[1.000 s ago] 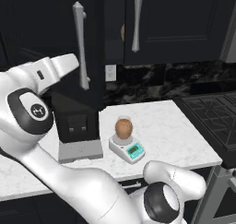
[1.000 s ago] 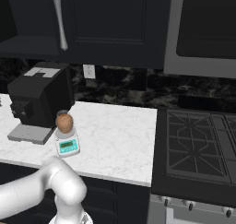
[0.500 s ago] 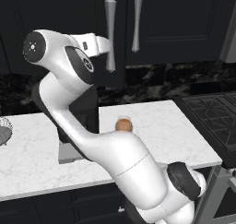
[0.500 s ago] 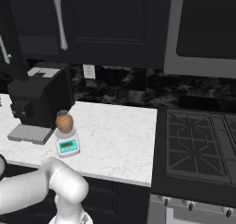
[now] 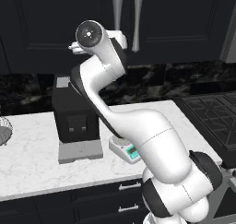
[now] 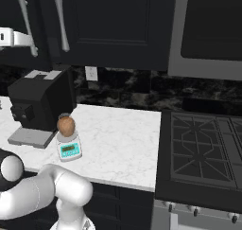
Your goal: Pick the honey bottle and place it on the digital scale for weighing, and close the cabinet.
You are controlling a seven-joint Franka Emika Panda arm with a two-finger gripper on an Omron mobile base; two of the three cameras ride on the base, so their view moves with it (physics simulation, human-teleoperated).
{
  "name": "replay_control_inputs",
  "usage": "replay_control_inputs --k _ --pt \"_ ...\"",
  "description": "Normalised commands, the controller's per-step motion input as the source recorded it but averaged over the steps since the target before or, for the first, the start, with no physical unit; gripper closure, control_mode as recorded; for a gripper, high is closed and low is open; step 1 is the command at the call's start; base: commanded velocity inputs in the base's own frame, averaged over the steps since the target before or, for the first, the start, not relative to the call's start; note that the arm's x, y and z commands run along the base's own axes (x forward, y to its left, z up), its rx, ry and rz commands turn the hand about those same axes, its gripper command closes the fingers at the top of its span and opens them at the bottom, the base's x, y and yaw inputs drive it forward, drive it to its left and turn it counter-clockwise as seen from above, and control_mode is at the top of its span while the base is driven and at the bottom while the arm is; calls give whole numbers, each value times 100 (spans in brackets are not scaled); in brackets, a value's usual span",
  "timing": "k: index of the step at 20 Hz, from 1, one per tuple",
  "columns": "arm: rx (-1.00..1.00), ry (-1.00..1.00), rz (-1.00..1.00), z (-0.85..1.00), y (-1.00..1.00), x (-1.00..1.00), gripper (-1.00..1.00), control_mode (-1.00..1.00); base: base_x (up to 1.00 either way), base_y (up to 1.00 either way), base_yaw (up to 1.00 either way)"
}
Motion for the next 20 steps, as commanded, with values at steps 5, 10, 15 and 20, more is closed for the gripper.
replay_control_inputs --k 5,10,15,20 --pt "15 -14 19 -37 -70 100 -100 -100 0 0 0" --pt "15 -3 8 -5 -43 100 -100 -100 0 0 0" --pt "10 -1 5 -4 -35 100 -100 -100 0 0 0" --pt "3 -1 9 -52 -50 100 -100 -100 0 0 0"
